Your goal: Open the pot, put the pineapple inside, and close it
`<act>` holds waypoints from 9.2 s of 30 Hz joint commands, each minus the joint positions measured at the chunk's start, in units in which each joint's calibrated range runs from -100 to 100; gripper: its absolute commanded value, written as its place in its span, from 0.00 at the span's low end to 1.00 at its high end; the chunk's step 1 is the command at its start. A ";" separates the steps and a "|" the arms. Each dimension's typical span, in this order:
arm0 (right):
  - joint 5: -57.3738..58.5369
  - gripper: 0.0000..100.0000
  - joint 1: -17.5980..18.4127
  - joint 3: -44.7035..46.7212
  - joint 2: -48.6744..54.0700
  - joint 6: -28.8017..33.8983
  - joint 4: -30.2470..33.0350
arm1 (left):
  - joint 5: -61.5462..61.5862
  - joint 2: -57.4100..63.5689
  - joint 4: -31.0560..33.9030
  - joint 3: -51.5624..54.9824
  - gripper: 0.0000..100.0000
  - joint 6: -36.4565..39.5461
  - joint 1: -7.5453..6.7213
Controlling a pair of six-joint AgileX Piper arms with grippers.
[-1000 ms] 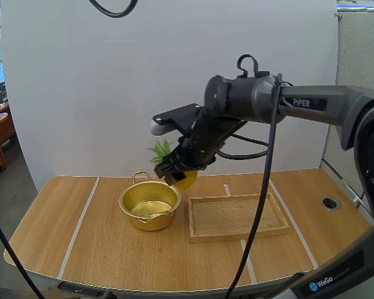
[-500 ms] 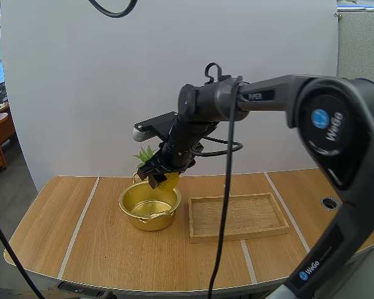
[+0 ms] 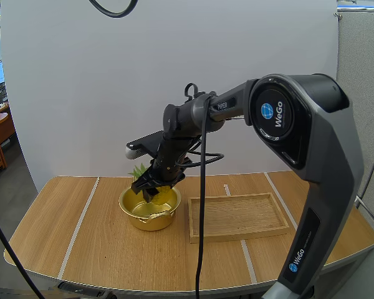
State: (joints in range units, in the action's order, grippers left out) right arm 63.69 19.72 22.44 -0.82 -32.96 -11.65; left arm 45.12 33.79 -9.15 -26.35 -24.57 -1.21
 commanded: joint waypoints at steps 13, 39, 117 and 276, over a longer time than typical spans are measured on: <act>-2.70 0.00 0.34 -0.42 -6.12 0.55 2.08 | -1.99 0.44 0.45 -0.43 0.00 0.49 0.01; -0.91 1.00 0.34 -0.42 -4.85 3.20 4.33 | -1.99 0.44 0.45 -0.43 0.00 0.49 0.01; 36.31 0.00 -11.21 23.49 90.55 10.26 3.29 | -1.99 0.44 0.45 -0.43 0.00 0.49 0.01; 36.31 0.00 -11.66 29.14 92.94 9.47 6.26 | 26.61 -40.73 -14.09 50.98 0.00 -11.42 -0.15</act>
State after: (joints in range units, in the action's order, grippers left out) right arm 100.00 8.29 51.33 91.64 -23.18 -5.57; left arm 78.50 -6.47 -23.53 24.58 -35.72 -1.28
